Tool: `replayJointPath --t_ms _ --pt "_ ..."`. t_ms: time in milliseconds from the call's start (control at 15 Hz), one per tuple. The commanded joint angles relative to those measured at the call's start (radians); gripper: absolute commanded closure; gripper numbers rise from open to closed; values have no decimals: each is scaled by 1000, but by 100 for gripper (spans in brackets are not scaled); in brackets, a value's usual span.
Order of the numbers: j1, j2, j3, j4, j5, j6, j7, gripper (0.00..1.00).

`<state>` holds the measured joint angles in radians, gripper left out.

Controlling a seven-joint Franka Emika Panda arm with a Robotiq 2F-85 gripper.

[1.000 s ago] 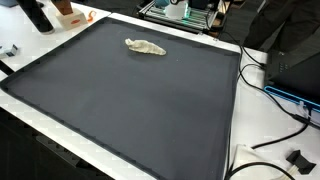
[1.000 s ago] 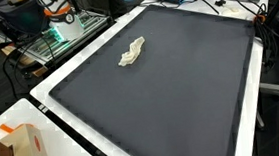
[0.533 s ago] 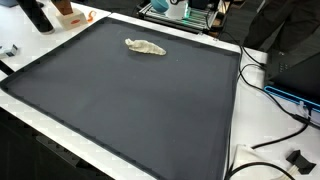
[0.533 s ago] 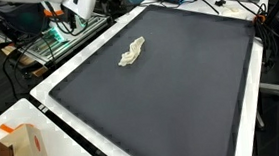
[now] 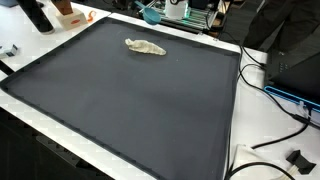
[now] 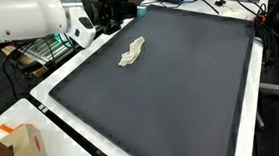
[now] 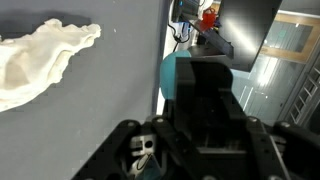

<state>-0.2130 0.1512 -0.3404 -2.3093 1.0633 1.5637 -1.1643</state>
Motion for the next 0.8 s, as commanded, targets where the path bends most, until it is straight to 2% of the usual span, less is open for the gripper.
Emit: replayJointPath --t_ms 0,733 --pt "-52 34 16 -1 41 0 7 75" --pt "-105 70 6 -3 73 80 42 75"
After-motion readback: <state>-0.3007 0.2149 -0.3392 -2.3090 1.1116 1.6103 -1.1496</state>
